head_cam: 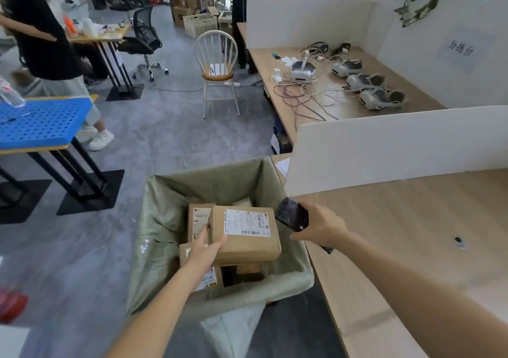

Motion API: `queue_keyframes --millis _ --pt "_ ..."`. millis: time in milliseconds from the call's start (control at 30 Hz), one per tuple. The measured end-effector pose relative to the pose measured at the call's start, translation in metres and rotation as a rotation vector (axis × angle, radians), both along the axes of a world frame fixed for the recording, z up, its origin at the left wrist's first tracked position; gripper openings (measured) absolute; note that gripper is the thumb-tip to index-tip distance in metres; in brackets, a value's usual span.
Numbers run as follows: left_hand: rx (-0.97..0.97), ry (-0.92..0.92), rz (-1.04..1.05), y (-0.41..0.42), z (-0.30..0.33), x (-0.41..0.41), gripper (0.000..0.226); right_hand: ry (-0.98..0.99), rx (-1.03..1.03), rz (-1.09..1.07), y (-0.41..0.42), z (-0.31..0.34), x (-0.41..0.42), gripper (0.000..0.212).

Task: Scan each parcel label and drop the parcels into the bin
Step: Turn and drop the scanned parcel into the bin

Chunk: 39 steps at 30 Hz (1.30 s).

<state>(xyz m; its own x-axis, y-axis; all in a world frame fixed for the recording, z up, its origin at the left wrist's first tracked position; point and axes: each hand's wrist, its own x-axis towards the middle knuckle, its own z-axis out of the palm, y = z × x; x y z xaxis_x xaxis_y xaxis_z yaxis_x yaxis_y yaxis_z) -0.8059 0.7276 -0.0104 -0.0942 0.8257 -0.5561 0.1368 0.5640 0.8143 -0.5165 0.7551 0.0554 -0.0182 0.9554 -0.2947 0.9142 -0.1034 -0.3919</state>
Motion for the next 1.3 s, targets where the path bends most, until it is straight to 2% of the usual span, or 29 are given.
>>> queue_keyframes --millis 367,467,633,733,867,1100,1300 --pt "-0.198 0.103 -0.094 0.025 -0.073 0.007 0.069 -0.044 -0.081 -0.013 0.033 -0.048 0.011 0.067" --pt "-0.186 0.228 -0.127 0.029 -0.074 0.006 0.065 -0.055 -0.096 -0.009 0.038 -0.051 0.013 0.069" --pt "-0.082 0.362 -0.194 0.031 -0.058 0.0 0.058 -0.047 -0.076 0.004 0.039 -0.044 0.009 0.067" --pt "0.023 0.429 -0.251 0.026 -0.044 -0.003 0.062 -0.015 -0.054 0.016 0.035 -0.034 0.008 0.069" --pt "0.165 0.566 -0.344 0.02 -0.018 -0.004 0.06 0.011 -0.015 0.017 0.019 -0.016 0.011 0.06" --pt "0.317 0.641 -0.479 0.007 0.025 0.007 0.064 0.01 0.063 -0.077 -0.034 0.031 0.028 0.056" --pt "0.463 0.647 -0.6 -0.033 0.065 0.022 0.071 -0.036 0.132 -0.236 -0.126 0.082 0.043 0.056"
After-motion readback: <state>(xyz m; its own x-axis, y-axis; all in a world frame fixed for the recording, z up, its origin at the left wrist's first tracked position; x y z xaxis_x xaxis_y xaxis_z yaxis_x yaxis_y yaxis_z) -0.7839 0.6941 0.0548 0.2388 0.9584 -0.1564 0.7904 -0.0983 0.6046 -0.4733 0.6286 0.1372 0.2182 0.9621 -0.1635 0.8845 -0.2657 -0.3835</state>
